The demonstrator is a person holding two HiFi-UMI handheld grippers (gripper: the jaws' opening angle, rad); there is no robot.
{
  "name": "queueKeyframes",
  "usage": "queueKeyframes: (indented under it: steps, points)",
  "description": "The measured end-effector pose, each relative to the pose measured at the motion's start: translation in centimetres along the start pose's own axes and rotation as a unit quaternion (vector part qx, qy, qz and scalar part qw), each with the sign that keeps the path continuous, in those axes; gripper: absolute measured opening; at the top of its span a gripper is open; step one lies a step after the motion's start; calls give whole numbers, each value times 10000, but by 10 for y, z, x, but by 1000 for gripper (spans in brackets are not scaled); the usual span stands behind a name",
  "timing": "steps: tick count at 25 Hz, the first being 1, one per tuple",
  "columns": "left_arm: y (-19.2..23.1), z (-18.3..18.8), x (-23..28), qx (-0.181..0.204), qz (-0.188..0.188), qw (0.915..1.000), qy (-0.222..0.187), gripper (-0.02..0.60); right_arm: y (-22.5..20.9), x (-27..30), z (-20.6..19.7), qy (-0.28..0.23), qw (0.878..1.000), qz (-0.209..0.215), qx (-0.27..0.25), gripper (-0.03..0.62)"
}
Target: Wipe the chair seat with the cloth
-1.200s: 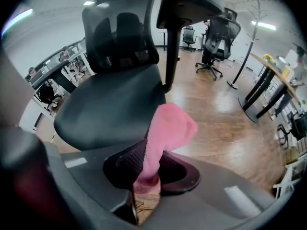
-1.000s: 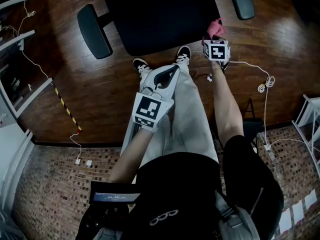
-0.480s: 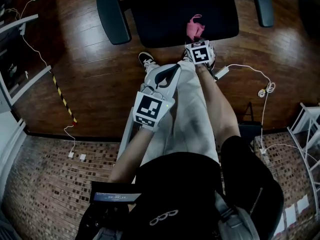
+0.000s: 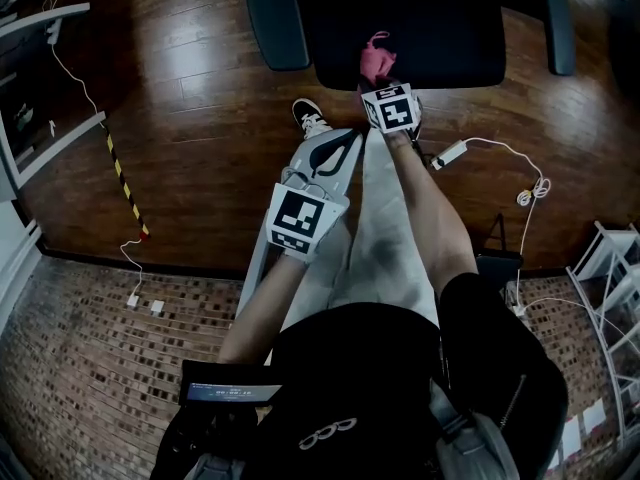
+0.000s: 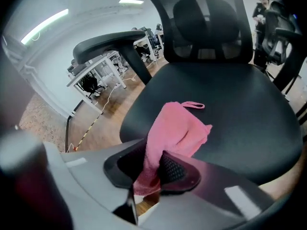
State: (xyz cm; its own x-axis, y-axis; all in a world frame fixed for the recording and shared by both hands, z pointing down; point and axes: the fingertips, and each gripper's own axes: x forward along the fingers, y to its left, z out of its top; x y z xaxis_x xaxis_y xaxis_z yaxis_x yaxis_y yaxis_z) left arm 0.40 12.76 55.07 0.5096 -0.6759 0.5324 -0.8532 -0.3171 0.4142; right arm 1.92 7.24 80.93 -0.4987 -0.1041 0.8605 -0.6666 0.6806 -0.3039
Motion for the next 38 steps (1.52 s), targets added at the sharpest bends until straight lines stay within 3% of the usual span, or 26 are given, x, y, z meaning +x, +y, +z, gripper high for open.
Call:
queueKeyframes:
  steps: [10, 19, 26, 33, 38]
  points:
    - [32, -2, -36, -95, 188, 9997, -112, -8, 78, 23, 24, -97, 9980, 556, -279, 71]
    - [39, 7, -49, -23, 242, 9996, -125, -8, 83, 13, 38, -184, 9976, 642, -175, 71]
    - [14, 52, -48, 324, 79, 9992, -220, -8, 55, -66, 56, -392, 9984, 417, 30, 71]
    - [-19, 120, -45, 931, -154, 9943, -501, -8, 10, -181, 97, -1091, 9936, -29, 283, 71]
    - [-36, 132, -46, 941, -237, 9935, -596, -8, 0, -241, 98, -1415, 9893, -226, 289, 71]
